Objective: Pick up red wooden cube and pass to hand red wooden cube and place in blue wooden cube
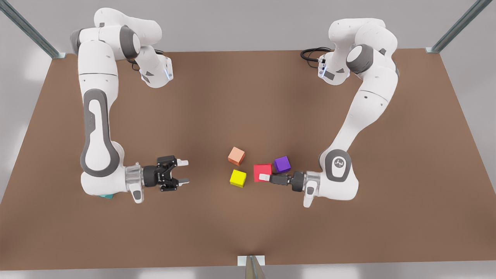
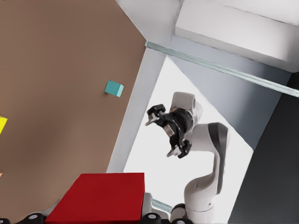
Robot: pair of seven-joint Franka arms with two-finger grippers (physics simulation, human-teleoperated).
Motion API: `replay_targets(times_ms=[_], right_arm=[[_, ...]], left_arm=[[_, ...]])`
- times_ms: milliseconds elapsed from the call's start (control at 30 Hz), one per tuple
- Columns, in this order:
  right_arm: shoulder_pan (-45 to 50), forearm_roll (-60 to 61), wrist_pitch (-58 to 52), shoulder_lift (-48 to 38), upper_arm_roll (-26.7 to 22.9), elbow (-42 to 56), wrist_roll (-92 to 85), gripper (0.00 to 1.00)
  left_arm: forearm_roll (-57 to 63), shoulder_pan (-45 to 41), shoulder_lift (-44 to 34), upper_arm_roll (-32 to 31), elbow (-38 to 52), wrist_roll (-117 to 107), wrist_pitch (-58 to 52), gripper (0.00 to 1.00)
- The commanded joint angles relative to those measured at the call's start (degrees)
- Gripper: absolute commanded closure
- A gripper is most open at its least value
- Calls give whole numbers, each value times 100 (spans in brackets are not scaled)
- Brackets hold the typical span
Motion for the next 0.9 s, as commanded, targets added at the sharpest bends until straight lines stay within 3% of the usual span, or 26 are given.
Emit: replay_targets(times_ms=[0, 100, 333, 633, 867], right_arm=[[68, 423, 245, 23, 0, 0, -5227, 1], [253, 721, 359, 173, 0, -18, -5297, 1], [736, 1355, 1722, 419, 9, 70, -6027, 1], [798, 1548, 2618, 832, 545, 545, -5992, 1], [798, 1557, 2715, 823, 932, 527, -5983, 1]], left_arm=[[-447, -20, 0, -24, -5, -619, 983, 34], [-412, -73, 44, -24, -31, 30, 965, 34], [-368, -152, 18, -33, -40, 805, 912, 34], [-351, -178, -8, -33, -137, 1973, 912, 34], [-351, -161, -8, -41, -181, 2255, 816, 34]])
